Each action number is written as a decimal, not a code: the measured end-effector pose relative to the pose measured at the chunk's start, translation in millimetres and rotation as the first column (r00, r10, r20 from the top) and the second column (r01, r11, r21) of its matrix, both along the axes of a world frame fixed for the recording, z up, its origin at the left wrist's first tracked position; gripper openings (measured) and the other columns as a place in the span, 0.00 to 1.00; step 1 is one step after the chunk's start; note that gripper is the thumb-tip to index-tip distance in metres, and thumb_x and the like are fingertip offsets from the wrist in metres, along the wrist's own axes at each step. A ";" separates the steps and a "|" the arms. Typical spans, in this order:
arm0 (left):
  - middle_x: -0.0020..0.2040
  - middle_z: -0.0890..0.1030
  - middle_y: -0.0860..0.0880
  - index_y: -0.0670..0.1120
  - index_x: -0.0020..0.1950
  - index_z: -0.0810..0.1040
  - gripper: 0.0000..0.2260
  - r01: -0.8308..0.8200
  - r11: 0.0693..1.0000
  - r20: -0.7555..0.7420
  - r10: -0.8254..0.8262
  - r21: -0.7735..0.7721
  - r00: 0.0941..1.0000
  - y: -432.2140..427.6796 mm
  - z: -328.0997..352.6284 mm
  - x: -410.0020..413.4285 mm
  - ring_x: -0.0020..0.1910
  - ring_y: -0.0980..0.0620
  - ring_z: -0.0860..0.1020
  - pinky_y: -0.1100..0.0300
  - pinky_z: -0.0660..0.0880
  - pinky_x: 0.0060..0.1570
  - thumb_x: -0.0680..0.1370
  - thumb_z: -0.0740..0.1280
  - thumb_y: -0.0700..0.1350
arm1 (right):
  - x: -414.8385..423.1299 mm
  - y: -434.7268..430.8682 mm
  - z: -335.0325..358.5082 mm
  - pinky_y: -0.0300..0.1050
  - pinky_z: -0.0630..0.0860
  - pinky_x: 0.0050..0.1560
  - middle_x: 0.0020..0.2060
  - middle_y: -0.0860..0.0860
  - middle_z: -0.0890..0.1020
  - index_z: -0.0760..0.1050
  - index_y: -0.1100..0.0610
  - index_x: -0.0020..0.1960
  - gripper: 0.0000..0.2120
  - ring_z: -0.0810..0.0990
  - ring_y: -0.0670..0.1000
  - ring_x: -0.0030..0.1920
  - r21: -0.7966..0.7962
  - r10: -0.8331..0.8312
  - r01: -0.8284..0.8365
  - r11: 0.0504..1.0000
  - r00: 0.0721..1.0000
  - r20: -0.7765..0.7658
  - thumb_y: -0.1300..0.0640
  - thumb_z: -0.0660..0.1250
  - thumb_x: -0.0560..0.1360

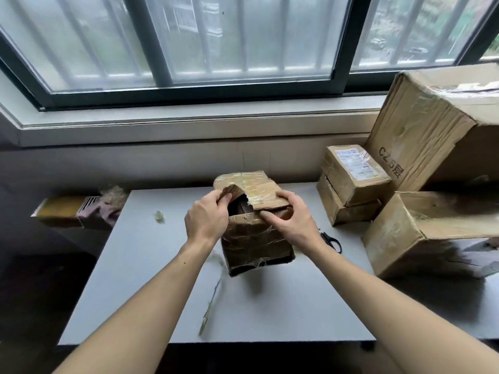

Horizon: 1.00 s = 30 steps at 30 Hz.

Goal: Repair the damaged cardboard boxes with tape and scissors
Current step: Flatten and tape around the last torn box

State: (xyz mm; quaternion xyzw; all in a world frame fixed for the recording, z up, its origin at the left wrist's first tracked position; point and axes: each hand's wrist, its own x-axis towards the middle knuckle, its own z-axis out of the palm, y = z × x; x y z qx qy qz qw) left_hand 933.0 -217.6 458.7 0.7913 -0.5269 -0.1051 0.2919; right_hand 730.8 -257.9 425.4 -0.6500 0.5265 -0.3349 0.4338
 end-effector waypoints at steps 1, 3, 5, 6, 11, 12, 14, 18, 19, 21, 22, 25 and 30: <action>0.42 0.83 0.48 0.51 0.51 0.80 0.13 0.004 1.000 0.008 -0.004 -0.001 1.000 5.1 -2.5 -7.8 0.43 0.41 0.78 0.52 0.74 0.43 0.82 0.59 0.56 | -8.8 0.3 -2.7 0.32 0.67 0.63 0.62 0.45 0.73 0.74 0.51 0.67 0.27 0.73 0.42 0.60 -0.044 0.048 -0.052 0.998 0.996 -0.073 0.46 0.76 0.72; 0.43 0.83 0.48 0.53 0.56 0.80 0.13 0.017 1.000 0.026 -0.017 0.006 1.000 14.6 -6.8 -21.6 0.44 0.42 0.78 0.52 0.74 0.44 0.82 0.59 0.56 | -21.1 2.2 -8.0 0.37 0.69 0.65 0.65 0.45 0.70 0.76 0.48 0.65 0.21 0.73 0.44 0.61 -0.079 0.105 -0.120 0.990 0.980 -0.171 0.49 0.73 0.74; 0.43 0.84 0.49 0.54 0.58 0.80 0.12 0.024 1.000 0.024 -0.025 0.017 0.999 22.3 -8.3 -32.9 0.44 0.42 0.79 0.53 0.74 0.44 0.82 0.59 0.56 | -28.5 4.5 -12.7 0.45 0.72 0.66 0.66 0.45 0.72 0.78 0.45 0.63 0.16 0.75 0.48 0.62 -0.110 0.093 -0.117 0.987 0.975 -0.203 0.53 0.69 0.75; 0.43 0.84 0.49 0.54 0.58 0.80 0.12 0.027 0.999 0.020 -0.028 0.022 0.999 26.2 -8.3 -37.6 0.44 0.43 0.79 0.53 0.74 0.44 0.82 0.59 0.56 | -31.2 6.0 -14.2 0.47 0.73 0.65 0.65 0.45 0.74 0.79 0.45 0.62 0.16 0.76 0.49 0.61 -0.123 0.072 -0.099 0.987 0.976 -0.204 0.55 0.68 0.75; 0.46 0.84 0.52 0.55 0.57 0.81 0.11 0.061 0.997 -0.014 -0.061 0.051 0.998 39.5 -7.8 -49.7 0.46 0.45 0.80 0.55 0.74 0.44 0.81 0.62 0.56 | -39.9 12.6 -14.2 0.48 0.73 0.63 0.63 0.45 0.76 0.81 0.45 0.60 0.15 0.77 0.49 0.60 -0.123 0.051 -0.075 0.990 0.982 -0.181 0.58 0.65 0.77; 0.48 0.85 0.53 0.56 0.57 0.81 0.10 0.074 0.996 -0.027 -0.072 0.057 0.997 41.3 -8.3 -50.0 0.48 0.46 0.80 0.54 0.75 0.46 0.80 0.64 0.56 | -40.1 14.4 -14.8 0.47 0.73 0.64 0.63 0.45 0.76 0.81 0.46 0.60 0.15 0.77 0.49 0.60 -0.117 0.050 -0.072 0.991 0.983 -0.179 0.59 0.65 0.77; 0.53 0.84 0.55 0.56 0.58 0.80 0.10 0.097 0.993 -0.037 -0.094 0.072 0.995 43.7 -10.9 -48.1 0.53 0.48 0.81 0.54 0.76 0.50 0.79 0.66 0.55 | -38.7 16.5 -15.5 0.47 0.73 0.64 0.62 0.45 0.76 0.81 0.45 0.59 0.15 0.77 0.49 0.60 -0.107 0.045 -0.064 0.992 0.984 -0.174 0.59 0.66 0.77; 0.54 0.82 0.54 0.53 0.56 0.79 0.07 0.124 0.989 -0.087 -0.116 0.084 0.989 48.1 -15.9 -39.0 0.55 0.50 0.79 0.55 0.75 0.53 0.79 0.67 0.50 | -31.8 20.0 -13.4 0.44 0.73 0.60 0.61 0.44 0.75 0.81 0.44 0.59 0.13 0.76 0.46 0.57 -0.099 0.040 -0.059 0.993 0.983 -0.180 0.56 0.66 0.78; 0.54 0.82 0.54 0.52 0.56 0.80 0.06 0.124 0.990 -0.112 -0.115 0.075 0.987 48.5 -17.7 -35.3 0.55 0.50 0.79 0.54 0.75 0.53 0.80 0.66 0.50 | -29.0 21.4 -12.8 0.42 0.72 0.59 0.61 0.44 0.74 0.81 0.44 0.59 0.12 0.75 0.45 0.55 -0.099 0.040 -0.059 0.993 0.982 -0.183 0.55 0.67 0.78; 0.53 0.82 0.52 0.51 0.55 0.80 0.07 0.104 0.993 -0.141 -0.097 0.048 0.985 49.5 -17.7 -28.8 0.53 0.49 0.78 0.54 0.75 0.52 0.81 0.64 0.49 | -23.2 24.7 -12.2 0.43 0.73 0.58 0.60 0.43 0.73 0.80 0.44 0.59 0.12 0.75 0.45 0.53 -0.094 0.037 -0.057 0.994 0.979 -0.199 0.54 0.67 0.77; 0.51 0.81 0.51 0.50 0.54 0.80 0.07 0.087 0.995 -0.146 -0.081 0.037 0.986 48.8 -16.6 -26.0 0.52 0.48 0.78 0.55 0.74 0.49 0.81 0.63 0.49 | -20.4 25.7 -12.0 0.45 0.74 0.59 0.60 0.43 0.73 0.80 0.44 0.60 0.13 0.76 0.47 0.54 -0.095 0.028 -0.049 0.994 0.976 -0.214 0.54 0.68 0.77; 0.47 0.77 0.49 0.49 0.46 0.74 0.07 0.010 1.000 -0.109 -0.008 0.016 0.994 46.1 -15.4 -20.3 0.47 0.47 0.75 0.56 0.68 0.43 0.80 0.65 0.51 | -12.5 28.6 -10.3 0.50 0.76 0.58 0.61 0.45 0.73 0.79 0.45 0.60 0.14 0.77 0.50 0.56 -0.116 -0.012 -0.020 0.993 0.961 -0.275 0.53 0.68 0.75; 0.37 0.76 0.50 0.46 0.41 0.69 0.16 -0.172 0.977 -0.047 0.168 -0.128 0.985 48.1 -17.5 -19.6 0.37 0.46 0.73 0.55 0.68 0.36 0.76 0.70 0.55 | 4.2 33.8 -10.5 0.50 0.75 0.57 0.63 0.49 0.74 0.81 0.51 0.59 0.13 0.74 0.51 0.62 -0.202 -0.076 0.004 0.979 0.935 -0.346 0.55 0.68 0.76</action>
